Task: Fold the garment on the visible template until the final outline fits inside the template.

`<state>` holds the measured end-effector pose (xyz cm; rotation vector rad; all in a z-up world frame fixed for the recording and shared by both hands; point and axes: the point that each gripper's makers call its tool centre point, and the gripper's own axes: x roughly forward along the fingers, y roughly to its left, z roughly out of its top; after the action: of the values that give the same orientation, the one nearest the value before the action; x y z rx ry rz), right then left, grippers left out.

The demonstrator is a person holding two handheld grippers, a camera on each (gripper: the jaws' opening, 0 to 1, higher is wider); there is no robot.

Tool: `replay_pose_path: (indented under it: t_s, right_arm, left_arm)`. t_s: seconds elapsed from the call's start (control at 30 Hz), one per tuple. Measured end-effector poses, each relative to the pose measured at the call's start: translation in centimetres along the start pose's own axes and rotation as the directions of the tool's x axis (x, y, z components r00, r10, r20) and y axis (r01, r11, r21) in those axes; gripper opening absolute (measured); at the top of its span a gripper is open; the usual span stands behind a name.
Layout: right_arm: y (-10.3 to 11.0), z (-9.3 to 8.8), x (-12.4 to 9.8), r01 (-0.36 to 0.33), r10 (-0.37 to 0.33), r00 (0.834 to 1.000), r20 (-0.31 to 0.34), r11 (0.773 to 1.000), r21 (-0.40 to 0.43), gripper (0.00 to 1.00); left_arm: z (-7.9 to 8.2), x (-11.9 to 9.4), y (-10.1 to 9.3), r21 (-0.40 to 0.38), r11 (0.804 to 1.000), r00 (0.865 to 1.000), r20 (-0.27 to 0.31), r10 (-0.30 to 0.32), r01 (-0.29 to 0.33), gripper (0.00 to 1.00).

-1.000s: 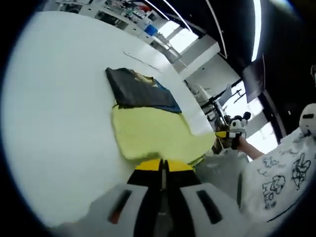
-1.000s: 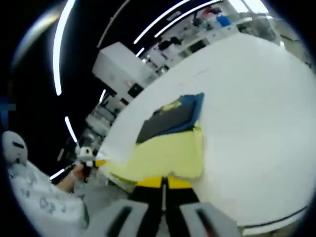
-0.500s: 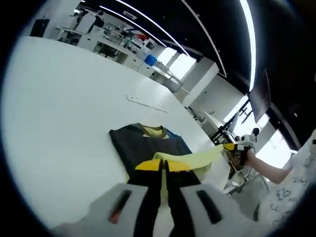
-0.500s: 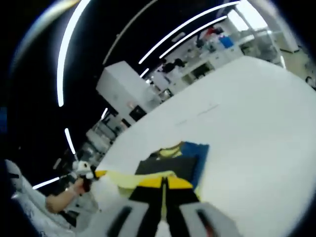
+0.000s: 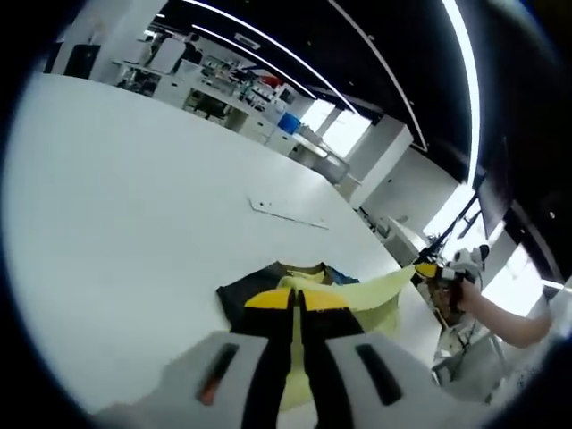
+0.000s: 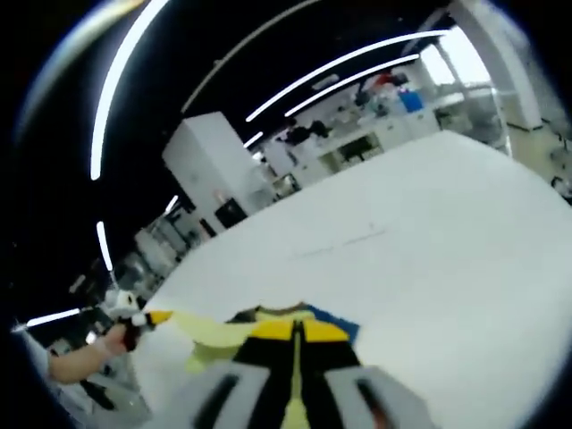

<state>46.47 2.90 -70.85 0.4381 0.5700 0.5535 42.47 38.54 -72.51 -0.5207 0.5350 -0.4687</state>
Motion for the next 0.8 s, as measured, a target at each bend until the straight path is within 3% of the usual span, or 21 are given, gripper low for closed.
replay_pose_path:
  t_s: [0.27,0.57,0.8]
  right_arm:
    - [-1.9,0.0,2.8,0.024,-0.024,1.0,-0.01,1.0,0.01,0.0]
    - [-4.7,-3.3,5.7,0.097,-0.094,0.994,-0.057,0.994,0.043,0.0]
    - [-7.1,-5.2,6.8,0.141,-0.135,0.985,-0.109,0.989,0.05,0.0]
  left_arm:
    - [-0.4,1.8,2.6,-0.022,0.997,0.998,-0.013,0.067,-0.068,0.0]
    - [-2.6,4.2,5.4,-0.044,0.991,0.99,-0.07,0.125,-0.128,0.0]
    - [-4.6,5.0,6.7,-0.034,0.985,0.979,-0.117,0.166,-0.171,0.0]
